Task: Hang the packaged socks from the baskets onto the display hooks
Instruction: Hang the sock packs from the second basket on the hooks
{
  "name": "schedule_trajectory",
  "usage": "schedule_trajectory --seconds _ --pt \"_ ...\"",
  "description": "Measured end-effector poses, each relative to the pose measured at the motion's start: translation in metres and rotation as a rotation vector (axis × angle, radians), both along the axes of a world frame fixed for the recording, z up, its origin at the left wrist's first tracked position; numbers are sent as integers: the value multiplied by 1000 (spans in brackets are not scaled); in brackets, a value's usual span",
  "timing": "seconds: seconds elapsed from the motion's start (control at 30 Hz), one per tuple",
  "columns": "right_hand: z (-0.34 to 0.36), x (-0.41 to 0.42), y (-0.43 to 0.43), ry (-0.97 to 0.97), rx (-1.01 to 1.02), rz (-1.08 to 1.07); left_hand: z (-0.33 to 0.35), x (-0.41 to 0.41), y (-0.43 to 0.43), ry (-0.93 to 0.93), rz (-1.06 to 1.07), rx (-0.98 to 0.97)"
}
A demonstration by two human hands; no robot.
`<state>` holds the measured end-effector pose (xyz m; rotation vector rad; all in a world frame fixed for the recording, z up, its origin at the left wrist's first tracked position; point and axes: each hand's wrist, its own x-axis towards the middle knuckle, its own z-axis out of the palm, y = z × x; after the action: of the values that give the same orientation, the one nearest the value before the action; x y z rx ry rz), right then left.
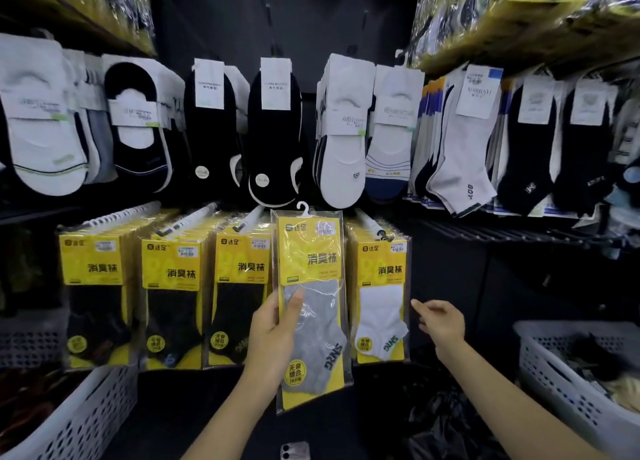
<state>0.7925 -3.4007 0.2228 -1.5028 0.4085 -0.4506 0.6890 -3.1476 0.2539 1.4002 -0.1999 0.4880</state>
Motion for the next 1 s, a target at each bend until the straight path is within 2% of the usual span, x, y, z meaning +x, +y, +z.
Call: schedule_trajectory --seconds 0.2,0.33,0.7,0.83,1.0 --pt "36 -43 11 -161 -83 262 -4 -2 -27 49 -127 27" --pt "61 -63 28 -248 34 463 -11 -2 -56 104 -249 114" --pt "62 -52 5 -325 -4 242 17 19 -95 154 -258 256" --pt "71 -34 10 -328 -33 253 21 31 -103 168 -234 210" --pt "69 -17 21 -332 -76 300 9 48 -105 133 -105 138"
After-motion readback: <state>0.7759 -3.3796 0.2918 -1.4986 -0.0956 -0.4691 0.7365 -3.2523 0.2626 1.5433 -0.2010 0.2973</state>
